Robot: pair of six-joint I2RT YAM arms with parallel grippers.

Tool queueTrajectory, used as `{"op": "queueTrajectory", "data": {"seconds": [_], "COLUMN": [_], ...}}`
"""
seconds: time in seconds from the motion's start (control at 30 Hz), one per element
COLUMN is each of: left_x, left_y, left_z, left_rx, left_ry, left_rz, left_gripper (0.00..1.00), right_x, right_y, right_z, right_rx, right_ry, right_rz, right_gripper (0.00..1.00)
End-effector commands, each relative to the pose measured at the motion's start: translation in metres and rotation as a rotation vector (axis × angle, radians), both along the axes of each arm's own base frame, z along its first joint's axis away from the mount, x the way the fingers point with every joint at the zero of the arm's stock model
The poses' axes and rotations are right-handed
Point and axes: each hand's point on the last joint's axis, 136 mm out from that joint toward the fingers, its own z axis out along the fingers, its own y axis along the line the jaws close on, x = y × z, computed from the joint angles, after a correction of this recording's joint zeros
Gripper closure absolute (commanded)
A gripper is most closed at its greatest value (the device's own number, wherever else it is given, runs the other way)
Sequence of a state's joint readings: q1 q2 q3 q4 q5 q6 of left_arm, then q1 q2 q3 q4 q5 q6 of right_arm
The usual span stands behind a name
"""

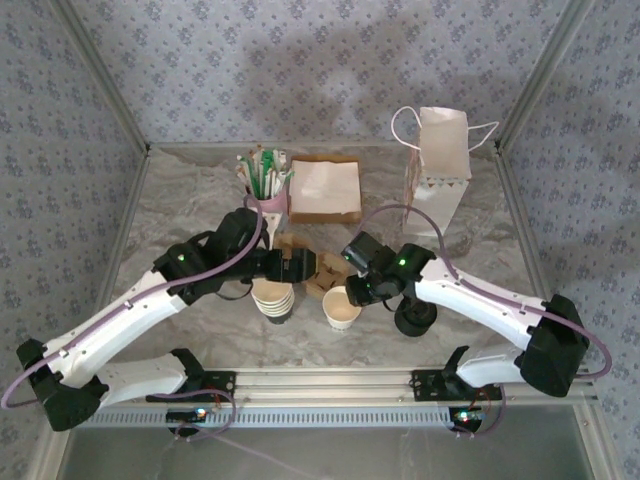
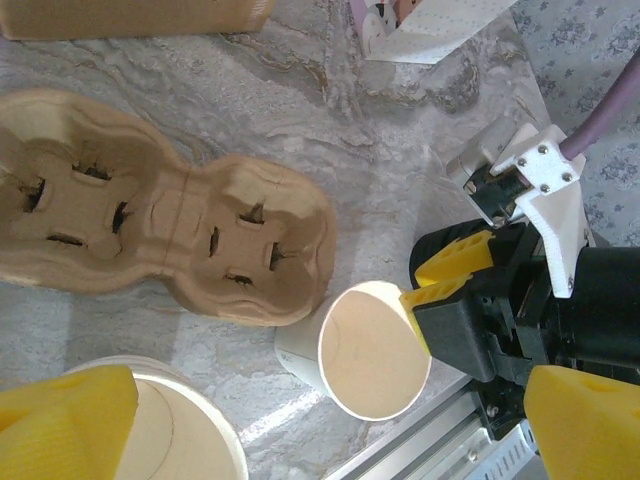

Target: Pack the takeout coffee

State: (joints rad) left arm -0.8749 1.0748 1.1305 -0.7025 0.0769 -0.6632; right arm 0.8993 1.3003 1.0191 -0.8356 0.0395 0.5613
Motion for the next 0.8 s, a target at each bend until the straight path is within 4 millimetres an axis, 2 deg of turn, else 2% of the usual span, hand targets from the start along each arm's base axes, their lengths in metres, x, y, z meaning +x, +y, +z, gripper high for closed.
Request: {"op": "queueTrajectory", "data": {"seconds": [0.0, 0.13, 0.27, 0.47, 0.67, 0.77], "left_x": [0.002, 0.004, 0.003, -0.005, -0.011, -0.013], "left_y": [-0.003, -0.013, -0.028, -0.055, -0.075, -0.084], "left_z": [0.011, 0.017, 0.013, 0.009, -0.001, -0.005], "left_rx": [-0.018, -0.035, -0.034, -0.002, 0.029, 0.027], "left_ry": [-0.041, -0.065, -0.069, -0.080, -0.066, -0.059], "left_rz": [0.002, -0.015, -0.054, -0.125, -0.171, -0.183], "left_gripper": [0.01, 0.01, 0.00, 0.00, 0.01, 0.01], "right_x": [0.000, -0.010, -0.014, -0.023, -0.031, -0.032], "right_y": [-0.010, -0.028, -0.060, -0.108, -0.155, -0.159], "right_z": [0.022, 0.034, 0.043, 0.037, 0.021, 0.012], "right_rx": [-0.002, 0.000, -0.016, -0.034, -0.077, -0.040], "right_ry": [-0.044, -0.053, -0.084, -0.083, -0.050, -0.019], "right_rz": [-0.028, -0.064, -0.150, -0.316, -0.577, -0.636], "right_gripper": [0.63, 0.47, 0.30, 0.01, 0.00, 0.00]}}
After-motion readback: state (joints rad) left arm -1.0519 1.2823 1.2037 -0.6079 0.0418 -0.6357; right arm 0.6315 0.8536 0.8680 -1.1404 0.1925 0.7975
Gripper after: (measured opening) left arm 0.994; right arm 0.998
